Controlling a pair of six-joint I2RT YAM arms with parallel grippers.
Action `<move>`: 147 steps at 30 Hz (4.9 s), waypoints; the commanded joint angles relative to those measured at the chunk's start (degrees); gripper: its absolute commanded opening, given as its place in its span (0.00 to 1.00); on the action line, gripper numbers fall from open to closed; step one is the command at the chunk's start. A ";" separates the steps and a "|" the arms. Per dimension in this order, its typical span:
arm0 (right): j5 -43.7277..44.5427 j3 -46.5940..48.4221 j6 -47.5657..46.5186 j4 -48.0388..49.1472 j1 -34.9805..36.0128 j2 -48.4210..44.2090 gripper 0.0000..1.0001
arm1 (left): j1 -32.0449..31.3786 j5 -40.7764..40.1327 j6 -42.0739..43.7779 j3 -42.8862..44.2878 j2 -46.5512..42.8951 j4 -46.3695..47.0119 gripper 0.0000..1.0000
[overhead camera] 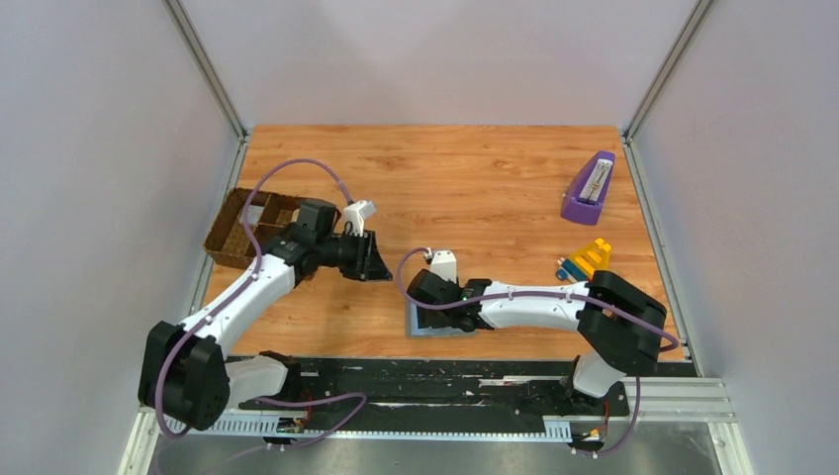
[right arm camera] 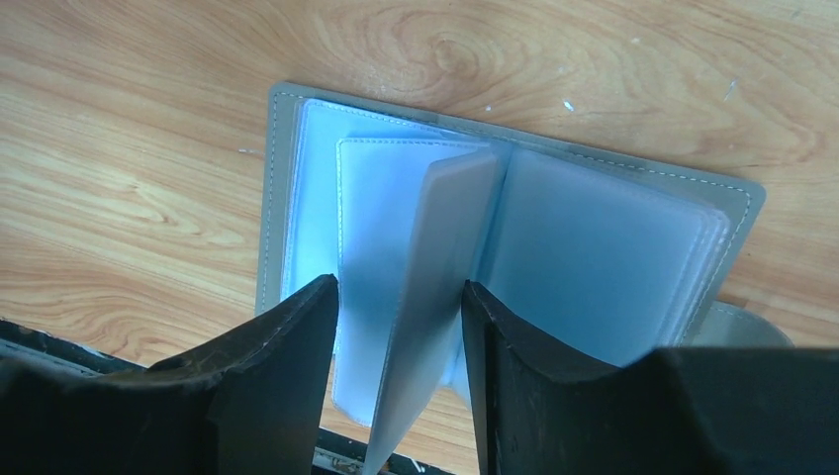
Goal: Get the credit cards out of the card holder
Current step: Remove the credit card from the card holder.
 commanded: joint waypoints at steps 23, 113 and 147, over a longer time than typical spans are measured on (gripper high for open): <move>-0.99 -5.51 -0.73 7.89 -0.21 -6.19 0.48 | -14.70 4.97 -14.16 -1.82 26.86 30.42 0.25; -15.86 -26.56 1.17 16.43 -15.80 -19.97 0.20 | -22.49 -5.77 -24.43 -4.91 31.16 41.12 0.34; -15.47 -28.41 2.16 17.71 -15.77 -21.40 0.20 | -23.74 -7.68 -37.29 -9.60 26.67 51.20 0.00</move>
